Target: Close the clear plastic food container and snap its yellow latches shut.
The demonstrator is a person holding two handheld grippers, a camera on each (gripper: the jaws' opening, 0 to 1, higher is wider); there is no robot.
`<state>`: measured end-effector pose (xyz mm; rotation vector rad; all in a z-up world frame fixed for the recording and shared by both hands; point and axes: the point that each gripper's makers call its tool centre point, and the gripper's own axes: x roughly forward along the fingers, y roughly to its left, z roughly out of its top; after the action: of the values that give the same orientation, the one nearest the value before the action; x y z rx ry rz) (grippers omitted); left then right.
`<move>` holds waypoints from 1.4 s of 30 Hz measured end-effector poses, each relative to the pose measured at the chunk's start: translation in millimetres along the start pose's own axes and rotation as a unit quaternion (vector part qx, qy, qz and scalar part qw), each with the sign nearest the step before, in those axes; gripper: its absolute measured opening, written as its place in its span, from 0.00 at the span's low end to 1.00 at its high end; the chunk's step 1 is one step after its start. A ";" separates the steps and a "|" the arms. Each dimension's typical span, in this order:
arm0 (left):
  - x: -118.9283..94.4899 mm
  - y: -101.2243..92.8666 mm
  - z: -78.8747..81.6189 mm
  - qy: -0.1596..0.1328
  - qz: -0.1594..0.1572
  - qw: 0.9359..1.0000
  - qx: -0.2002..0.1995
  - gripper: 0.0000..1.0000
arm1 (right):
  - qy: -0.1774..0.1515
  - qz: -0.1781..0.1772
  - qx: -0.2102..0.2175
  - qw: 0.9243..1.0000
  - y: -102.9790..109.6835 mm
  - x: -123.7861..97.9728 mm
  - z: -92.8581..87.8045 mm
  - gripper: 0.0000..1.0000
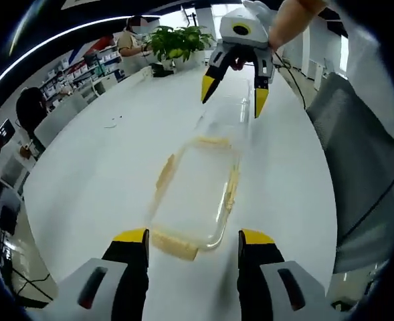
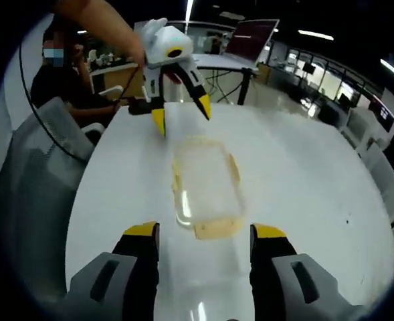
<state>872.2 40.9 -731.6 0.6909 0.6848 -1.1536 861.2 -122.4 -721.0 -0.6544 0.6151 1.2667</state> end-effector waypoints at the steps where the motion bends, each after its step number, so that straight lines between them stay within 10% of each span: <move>1: 1.9 3.2 -1.3 0.001 0.002 1.000 0.006 0.48 | 0.005 0.005 -0.002 1.000 -1.5 3.3 -1.9 0.51; 13: 20.8 10.7 -19.7 0.018 -0.072 0.997 0.020 0.47 | 0.030 0.045 -0.038 0.998 -8.6 28.8 -14.6 0.48; 42: 41.5 19.2 -35.4 0.040 -0.118 0.990 0.062 0.39 | 0.096 0.076 -0.042 0.992 -11.7 59.3 -33.8 0.40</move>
<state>896.9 49.9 -783.1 0.7787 0.7832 -1.3999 882.1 -110.8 -785.9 -0.8179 0.7849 1.3863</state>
